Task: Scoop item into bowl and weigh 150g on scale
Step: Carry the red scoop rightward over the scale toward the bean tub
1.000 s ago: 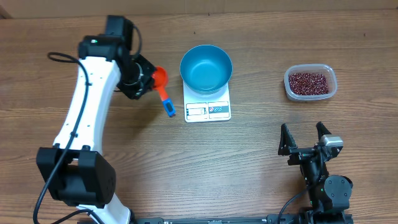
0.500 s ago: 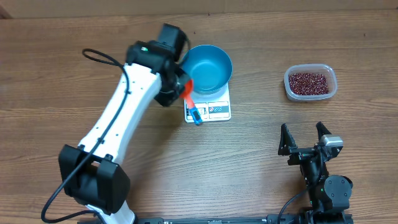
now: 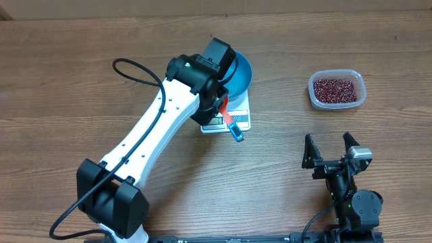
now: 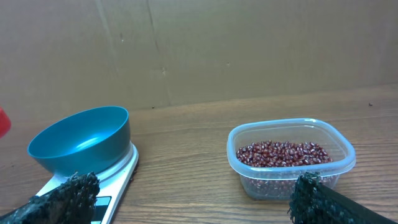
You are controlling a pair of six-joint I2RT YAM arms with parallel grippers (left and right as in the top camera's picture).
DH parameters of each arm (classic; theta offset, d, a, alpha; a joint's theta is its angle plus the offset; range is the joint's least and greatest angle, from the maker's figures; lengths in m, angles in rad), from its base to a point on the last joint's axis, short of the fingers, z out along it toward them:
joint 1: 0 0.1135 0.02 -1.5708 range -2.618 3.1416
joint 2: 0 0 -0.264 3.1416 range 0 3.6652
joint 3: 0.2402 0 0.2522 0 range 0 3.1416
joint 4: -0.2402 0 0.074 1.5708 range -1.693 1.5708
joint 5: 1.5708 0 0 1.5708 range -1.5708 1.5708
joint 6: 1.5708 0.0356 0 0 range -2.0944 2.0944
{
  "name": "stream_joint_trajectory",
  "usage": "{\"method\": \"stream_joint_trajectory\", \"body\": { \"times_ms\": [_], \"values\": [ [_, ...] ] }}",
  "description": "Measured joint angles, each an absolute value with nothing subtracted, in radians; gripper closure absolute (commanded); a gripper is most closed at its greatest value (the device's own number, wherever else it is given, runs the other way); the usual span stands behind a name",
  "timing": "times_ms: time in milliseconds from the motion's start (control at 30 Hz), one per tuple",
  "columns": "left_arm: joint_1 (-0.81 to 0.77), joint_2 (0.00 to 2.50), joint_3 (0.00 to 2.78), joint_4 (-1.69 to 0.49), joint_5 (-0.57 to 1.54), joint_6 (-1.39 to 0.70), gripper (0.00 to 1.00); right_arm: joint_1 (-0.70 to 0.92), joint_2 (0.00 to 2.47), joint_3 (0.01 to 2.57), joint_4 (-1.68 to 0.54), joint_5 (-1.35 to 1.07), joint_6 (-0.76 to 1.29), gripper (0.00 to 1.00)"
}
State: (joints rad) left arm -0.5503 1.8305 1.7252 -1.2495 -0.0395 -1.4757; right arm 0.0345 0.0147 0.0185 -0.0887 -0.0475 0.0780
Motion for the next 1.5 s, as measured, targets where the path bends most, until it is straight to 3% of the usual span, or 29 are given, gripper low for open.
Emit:
{"method": "stream_joint_trajectory", "body": {
  "times_ms": [933,1500],
  "values": [
    [-0.583,1.831,1.725,-1.250,-0.042,-1.580,0.96,0.035,0.015,0.019,-0.080,-0.052,0.085,0.00],
    [-0.583,1.831,1.725,-1.253,-0.042,-1.603,0.96,0.035,0.015,0.019,-0.066,-0.302,0.458,0.00]
  ]
}}
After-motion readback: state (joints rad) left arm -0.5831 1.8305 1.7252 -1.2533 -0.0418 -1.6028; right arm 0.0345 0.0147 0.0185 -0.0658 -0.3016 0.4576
